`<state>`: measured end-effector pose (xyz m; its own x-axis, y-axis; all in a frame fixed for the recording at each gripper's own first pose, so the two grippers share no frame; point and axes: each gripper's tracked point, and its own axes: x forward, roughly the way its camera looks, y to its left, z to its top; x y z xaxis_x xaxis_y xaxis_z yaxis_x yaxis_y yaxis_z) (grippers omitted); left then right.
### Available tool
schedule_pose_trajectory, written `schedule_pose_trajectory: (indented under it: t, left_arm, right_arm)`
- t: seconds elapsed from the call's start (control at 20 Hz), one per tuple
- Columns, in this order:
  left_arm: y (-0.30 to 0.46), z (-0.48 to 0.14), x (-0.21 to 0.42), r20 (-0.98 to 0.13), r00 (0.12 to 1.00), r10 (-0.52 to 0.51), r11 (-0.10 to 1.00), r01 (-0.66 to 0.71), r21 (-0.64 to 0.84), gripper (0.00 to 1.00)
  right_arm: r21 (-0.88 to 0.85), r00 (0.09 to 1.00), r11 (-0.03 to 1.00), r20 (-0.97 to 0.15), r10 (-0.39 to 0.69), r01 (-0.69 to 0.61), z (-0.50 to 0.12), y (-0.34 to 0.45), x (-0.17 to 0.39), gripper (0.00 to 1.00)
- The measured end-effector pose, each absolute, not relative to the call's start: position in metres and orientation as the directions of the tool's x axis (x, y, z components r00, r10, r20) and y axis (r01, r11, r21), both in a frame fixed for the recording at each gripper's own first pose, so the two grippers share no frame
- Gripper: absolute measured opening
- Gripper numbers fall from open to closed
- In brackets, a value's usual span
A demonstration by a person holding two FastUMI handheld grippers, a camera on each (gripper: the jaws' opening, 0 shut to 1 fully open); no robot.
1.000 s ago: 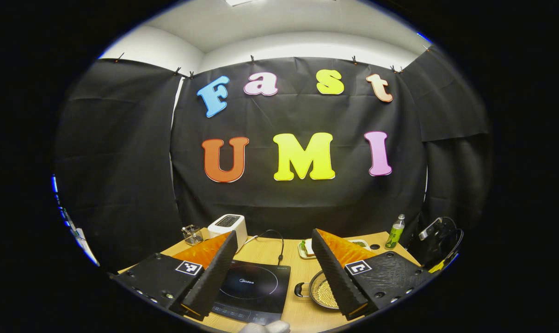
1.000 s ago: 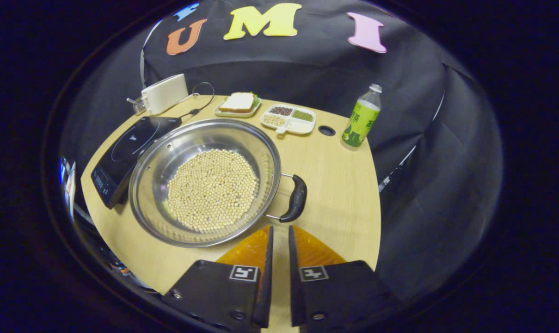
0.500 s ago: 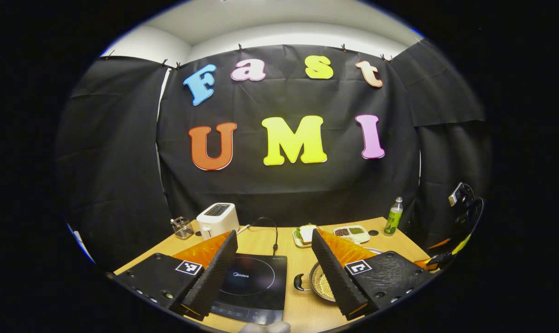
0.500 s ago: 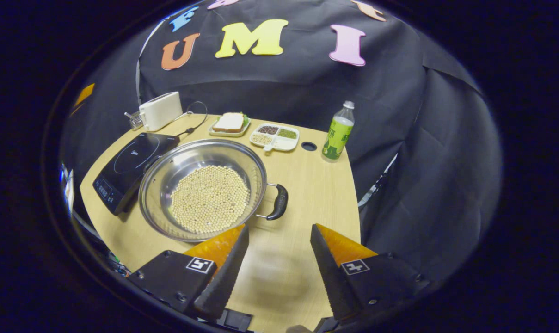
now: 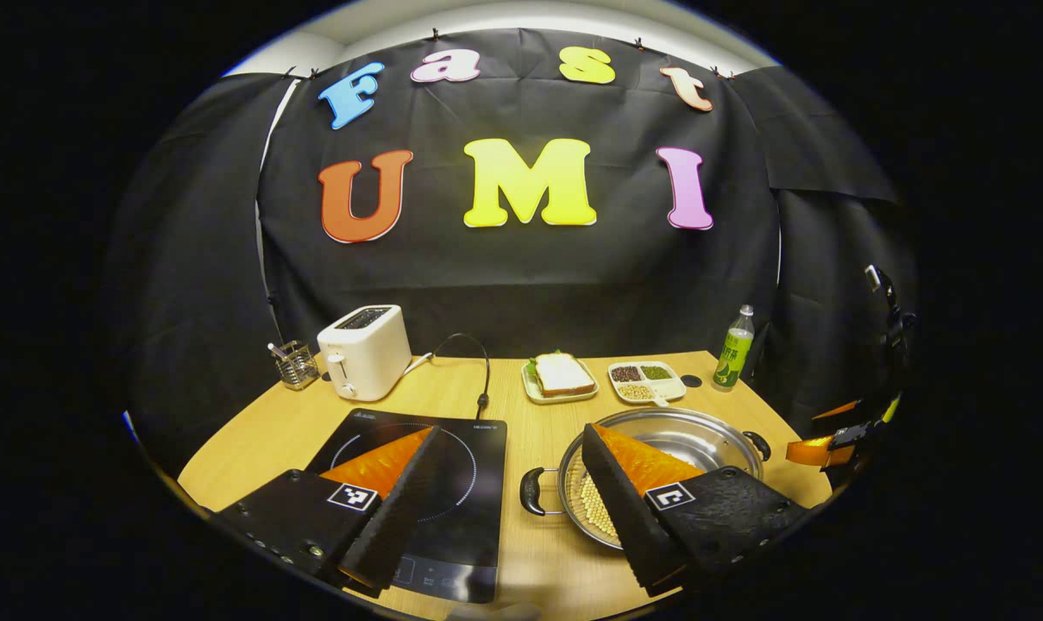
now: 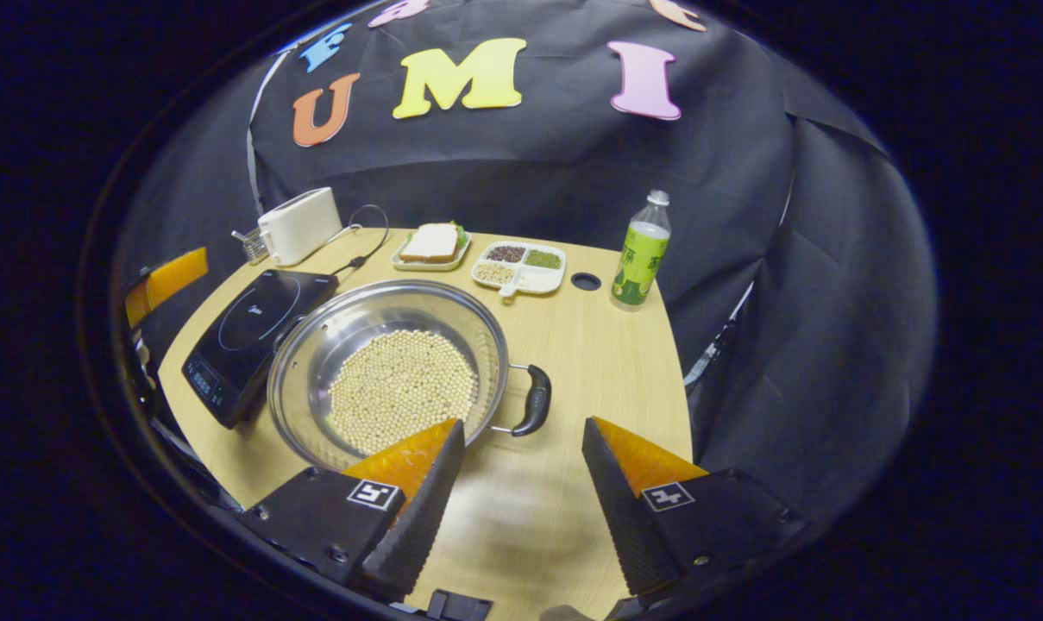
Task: First push the handle of the pot to place it horizontally, then grasp the pot with both hands and set it on the induction cooktop.
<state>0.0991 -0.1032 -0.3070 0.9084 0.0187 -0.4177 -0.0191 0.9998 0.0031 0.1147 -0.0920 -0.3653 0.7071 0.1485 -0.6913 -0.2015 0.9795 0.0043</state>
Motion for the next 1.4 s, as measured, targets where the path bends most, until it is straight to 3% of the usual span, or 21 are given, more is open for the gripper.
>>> schedule_pose_trajectory:
  t: [0.5,0.85,1.0,1.05,1.1,1.2,1.4]
  left_arm:
    - [-0.131,-0.428,0.140,-0.610,0.792,0.001,0.999,-0.028,-0.035,0.96]
    - [-0.148,-0.465,0.144,-0.680,0.732,-0.029,0.999,-0.005,-0.047,0.96]
    - [-0.148,-0.479,0.141,-0.723,0.691,-0.016,0.999,-0.021,-0.042,0.95]
    - [-0.145,-0.480,0.139,-0.728,0.685,-0.008,0.999,-0.027,-0.036,1.00]
    - [-0.142,-0.482,0.140,-0.732,0.681,0.001,0.999,-0.033,-0.030,0.89]
    - [-0.139,-0.486,0.138,-0.751,0.660,0.007,0.999,-0.040,-0.025,0.77]
    - [-0.139,-0.490,0.137,-0.782,0.624,0.012,0.999,-0.040,-0.017,0.71]
  right_arm:
    - [0.053,0.640,0.980,-0.750,0.165,-0.191,-0.420,-0.081,0.164,0.87]
    - [0.081,0.589,0.979,-0.788,0.179,-0.188,-0.441,-0.074,0.168,0.89]
    - [0.083,0.569,0.979,-0.803,0.177,-0.187,-0.447,-0.073,0.168,0.87]
    - [0.079,0.564,0.979,-0.807,0.173,-0.186,-0.447,-0.073,0.168,0.79]
    - [0.077,0.563,0.980,-0.809,0.170,-0.186,-0.447,-0.073,0.168,0.80]
    - [0.088,0.548,0.982,-0.820,0.167,-0.167,-0.448,-0.074,0.168,0.77]
    - [0.117,0.506,0.990,-0.851,0.141,-0.079,-0.448,-0.075,0.168,0.67]
